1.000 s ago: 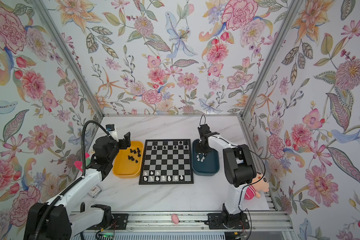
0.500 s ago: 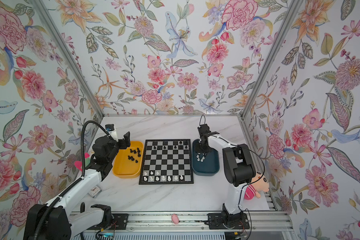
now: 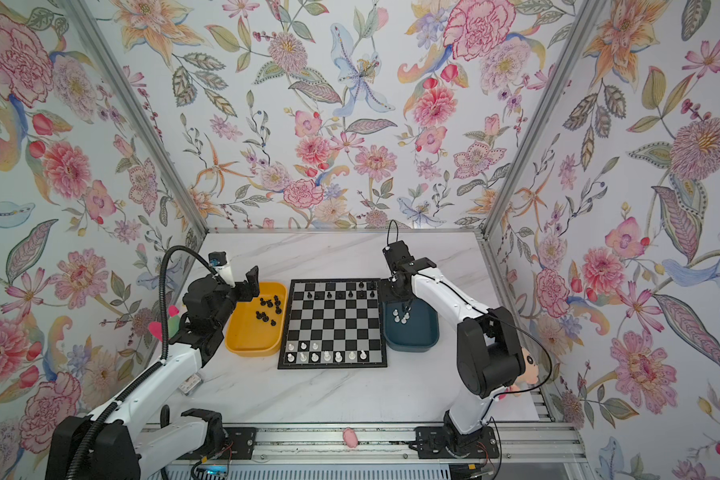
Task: Set up the chess pieces on the board
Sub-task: 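Carry the second white piece with the right gripper toward the board's near corner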
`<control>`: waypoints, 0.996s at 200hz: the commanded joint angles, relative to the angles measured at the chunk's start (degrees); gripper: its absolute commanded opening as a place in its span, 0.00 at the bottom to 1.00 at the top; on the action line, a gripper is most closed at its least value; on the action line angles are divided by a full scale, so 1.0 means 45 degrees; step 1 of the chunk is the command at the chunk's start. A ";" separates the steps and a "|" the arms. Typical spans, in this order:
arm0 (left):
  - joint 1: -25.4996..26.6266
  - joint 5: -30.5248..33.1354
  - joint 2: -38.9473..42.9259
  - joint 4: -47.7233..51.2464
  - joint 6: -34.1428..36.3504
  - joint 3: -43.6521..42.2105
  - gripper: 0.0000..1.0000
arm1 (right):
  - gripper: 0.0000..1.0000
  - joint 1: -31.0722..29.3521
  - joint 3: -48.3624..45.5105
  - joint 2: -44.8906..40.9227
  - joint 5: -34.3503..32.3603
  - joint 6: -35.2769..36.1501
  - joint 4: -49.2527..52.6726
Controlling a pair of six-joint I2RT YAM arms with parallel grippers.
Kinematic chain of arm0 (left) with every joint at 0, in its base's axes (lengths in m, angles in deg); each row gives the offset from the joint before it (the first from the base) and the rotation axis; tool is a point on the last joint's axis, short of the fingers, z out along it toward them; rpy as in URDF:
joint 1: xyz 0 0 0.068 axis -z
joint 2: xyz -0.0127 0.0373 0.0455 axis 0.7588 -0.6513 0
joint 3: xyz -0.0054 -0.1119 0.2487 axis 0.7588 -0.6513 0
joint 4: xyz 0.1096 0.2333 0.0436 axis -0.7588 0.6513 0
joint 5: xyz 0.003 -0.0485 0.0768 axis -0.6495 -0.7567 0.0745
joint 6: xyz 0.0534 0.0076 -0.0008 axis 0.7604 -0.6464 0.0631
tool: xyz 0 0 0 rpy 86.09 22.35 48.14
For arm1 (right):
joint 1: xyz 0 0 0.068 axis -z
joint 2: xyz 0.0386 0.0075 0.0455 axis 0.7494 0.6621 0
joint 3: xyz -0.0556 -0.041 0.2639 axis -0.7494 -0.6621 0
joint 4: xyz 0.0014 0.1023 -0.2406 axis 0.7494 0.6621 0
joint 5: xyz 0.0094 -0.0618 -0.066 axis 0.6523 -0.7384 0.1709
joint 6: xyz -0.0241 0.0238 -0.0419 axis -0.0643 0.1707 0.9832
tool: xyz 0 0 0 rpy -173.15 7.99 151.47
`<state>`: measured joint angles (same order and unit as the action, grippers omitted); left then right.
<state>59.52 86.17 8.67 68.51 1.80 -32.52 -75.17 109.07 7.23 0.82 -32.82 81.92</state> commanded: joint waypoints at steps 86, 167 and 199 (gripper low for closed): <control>0.0126 -0.0675 0.1544 -0.0503 -0.0229 -0.0833 0.83 | 0.00 -0.3789 -0.2246 -0.3139 -0.0801 -0.2088 0.2254; 0.0241 -0.0858 0.1975 -0.0616 -0.0320 -0.1115 0.83 | 0.00 -0.4966 -0.4013 -0.3324 -0.1078 -0.2858 0.1605; 0.0268 -0.0606 0.2288 -0.0563 -0.0278 -0.1256 0.84 | 0.00 -0.4980 -0.4396 -0.3054 -0.0938 -0.2921 0.1108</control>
<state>60.02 83.56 17.37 66.79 0.68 -36.96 -97.29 90.43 -7.44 -2.79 -44.67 88.80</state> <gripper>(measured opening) 0.834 0.114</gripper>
